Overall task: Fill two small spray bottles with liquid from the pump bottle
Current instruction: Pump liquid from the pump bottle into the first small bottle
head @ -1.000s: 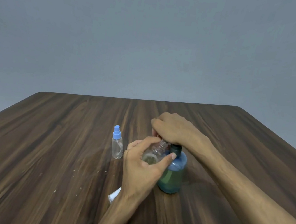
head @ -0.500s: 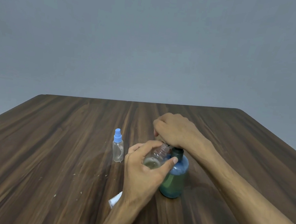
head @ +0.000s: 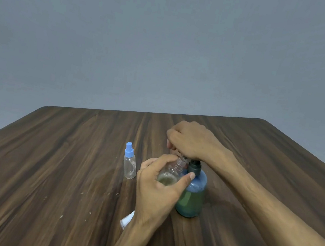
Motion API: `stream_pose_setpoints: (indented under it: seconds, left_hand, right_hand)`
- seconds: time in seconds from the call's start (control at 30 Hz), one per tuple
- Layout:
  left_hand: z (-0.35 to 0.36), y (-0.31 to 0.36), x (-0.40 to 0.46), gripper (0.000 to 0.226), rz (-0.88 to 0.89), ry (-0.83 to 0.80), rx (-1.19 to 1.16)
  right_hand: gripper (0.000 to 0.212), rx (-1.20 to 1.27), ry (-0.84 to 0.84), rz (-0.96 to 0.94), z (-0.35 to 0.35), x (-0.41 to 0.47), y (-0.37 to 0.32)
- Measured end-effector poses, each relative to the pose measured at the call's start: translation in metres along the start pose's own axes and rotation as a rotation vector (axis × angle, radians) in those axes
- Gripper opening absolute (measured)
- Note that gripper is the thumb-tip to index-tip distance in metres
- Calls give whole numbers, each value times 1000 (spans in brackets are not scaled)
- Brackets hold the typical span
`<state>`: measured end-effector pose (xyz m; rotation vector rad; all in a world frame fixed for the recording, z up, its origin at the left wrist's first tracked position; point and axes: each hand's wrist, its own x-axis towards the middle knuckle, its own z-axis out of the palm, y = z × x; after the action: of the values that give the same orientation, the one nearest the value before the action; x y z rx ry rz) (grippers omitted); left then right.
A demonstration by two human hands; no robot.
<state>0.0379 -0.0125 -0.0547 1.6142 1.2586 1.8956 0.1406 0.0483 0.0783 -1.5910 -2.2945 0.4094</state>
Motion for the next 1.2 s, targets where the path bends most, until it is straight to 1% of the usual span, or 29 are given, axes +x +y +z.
stream_pose_setpoints:
  seconds: [0.1,0.17,0.27,0.37,0.53,0.63,0.67,0.8,0.93,1.07,1.1,1.2]
  left_hand:
    - [1,1,0,39,-13,-8,-3]
    - [0,2,0,39,1,-2,-2]
    - [0,1,0,42,7,-3,-6]
    - [1,-2,0,42,-12,4,-5]
    - [0,1,-1,40,2,-3,-11]
    - [1,1,0,40,-11,-5,-8]
    - [0,1,0,40,-10,-2,-9]
    - [-1,1,-1,37,5,-1,-8]
    - [0,2,0,40,-15,-13,-9]
    - [-1,3,-1,38,17,-20,3]
    - [-1,4,-1,37,20,-15,5]
    - [0,2,0,38,2,-7,-8]
  right_hand:
    - [43,-24,-91,34,5,1,1]
    - [44,-50,-67,27,4,-1,0]
    - [46,-12,0,3,2,0,1]
    - [45,-43,-69,27,5,1,1]
    - [45,16,20,6,2,0,2]
    - [43,-19,-51,43,6,0,2]
    - [44,-27,-50,47,7,-1,2]
    - [45,35,53,20,2,0,2]
    - [43,-20,-38,49,7,0,2]
    - [41,53,49,20,1,-1,1]
    - [41,57,50,22,1,-2,1]
    - [42,-8,-26,51,5,-2,0]
